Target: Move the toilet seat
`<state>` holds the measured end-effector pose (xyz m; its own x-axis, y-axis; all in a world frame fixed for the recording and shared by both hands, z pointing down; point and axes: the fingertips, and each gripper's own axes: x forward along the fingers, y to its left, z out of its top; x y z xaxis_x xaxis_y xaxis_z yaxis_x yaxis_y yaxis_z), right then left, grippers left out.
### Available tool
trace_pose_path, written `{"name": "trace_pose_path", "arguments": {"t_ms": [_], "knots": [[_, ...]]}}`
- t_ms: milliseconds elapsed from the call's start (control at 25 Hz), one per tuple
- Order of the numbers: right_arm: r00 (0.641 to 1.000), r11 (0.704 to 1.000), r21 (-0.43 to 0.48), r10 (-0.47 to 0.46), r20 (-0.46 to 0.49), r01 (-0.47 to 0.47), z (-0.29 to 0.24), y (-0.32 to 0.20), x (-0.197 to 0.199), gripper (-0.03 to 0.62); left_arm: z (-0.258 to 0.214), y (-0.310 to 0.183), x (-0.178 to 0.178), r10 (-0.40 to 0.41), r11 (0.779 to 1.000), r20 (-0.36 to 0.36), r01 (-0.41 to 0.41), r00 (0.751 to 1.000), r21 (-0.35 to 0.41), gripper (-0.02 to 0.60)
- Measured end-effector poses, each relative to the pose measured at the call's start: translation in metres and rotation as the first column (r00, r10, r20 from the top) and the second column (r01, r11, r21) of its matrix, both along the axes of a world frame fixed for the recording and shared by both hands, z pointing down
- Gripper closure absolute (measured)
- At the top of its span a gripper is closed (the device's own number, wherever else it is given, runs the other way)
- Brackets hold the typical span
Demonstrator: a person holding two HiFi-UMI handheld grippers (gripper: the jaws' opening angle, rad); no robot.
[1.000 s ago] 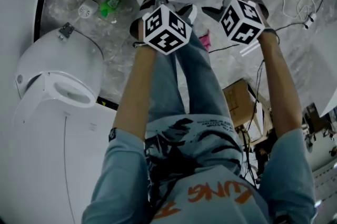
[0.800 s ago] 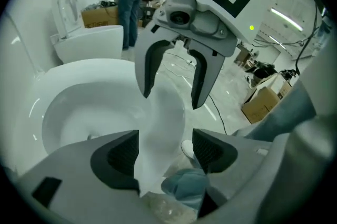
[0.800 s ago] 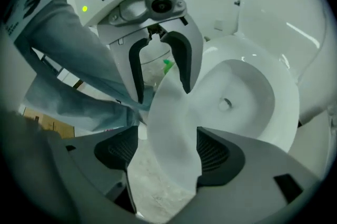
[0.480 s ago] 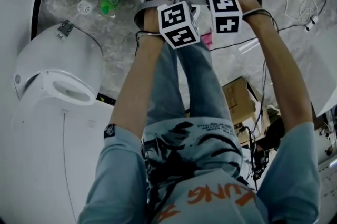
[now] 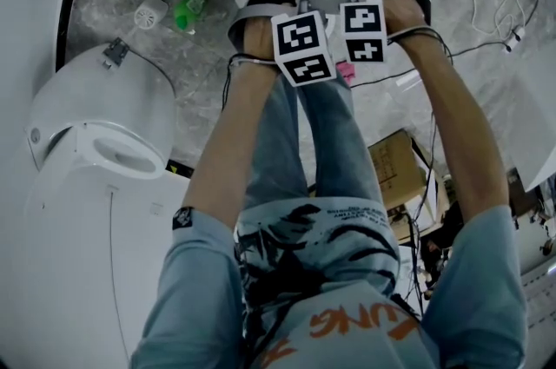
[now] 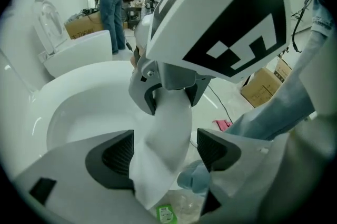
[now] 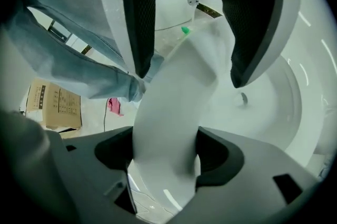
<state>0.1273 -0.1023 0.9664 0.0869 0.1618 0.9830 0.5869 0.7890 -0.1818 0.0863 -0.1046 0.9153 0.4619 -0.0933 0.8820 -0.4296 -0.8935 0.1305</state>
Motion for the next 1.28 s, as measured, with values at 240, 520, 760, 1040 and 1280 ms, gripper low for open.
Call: {"name": "trace_pose_path", "arguments": {"t_ms": [240,520,760,1040,1280], "knots": [[1.0,0.998,-0.066,0.021,-0.007,-0.021,-0.032,0.001,-0.002,0.253,-0.009,0.001,-0.002,0.071,0.997,0.013,-0.071,0.997,0.038,0.206],[0.998,0.985,-0.163,0.043,-0.046,-0.05,-0.087,0.001,-0.006,0.256,-0.032,-0.004,0.0,0.119,0.979,0.067,-0.129,0.991,0.157,0.204],[0.994,0.977,-0.206,0.042,-0.101,-0.062,-0.125,-0.004,-0.011,0.258,-0.062,-0.014,-0.006,0.129,0.963,0.071,-0.142,0.989,0.227,0.232],[0.997,0.987,-0.154,0.045,-0.056,-0.053,-0.168,-0.017,-0.029,0.26,-0.106,-0.021,-0.02,0.157,0.96,0.015,-0.156,0.987,0.233,0.259],[0.998,0.997,-0.068,0.038,-0.045,-0.041,-0.207,-0.029,-0.043,0.269,-0.151,-0.027,-0.032,0.184,0.962,-0.022,-0.176,0.983,0.211,0.279]]}}
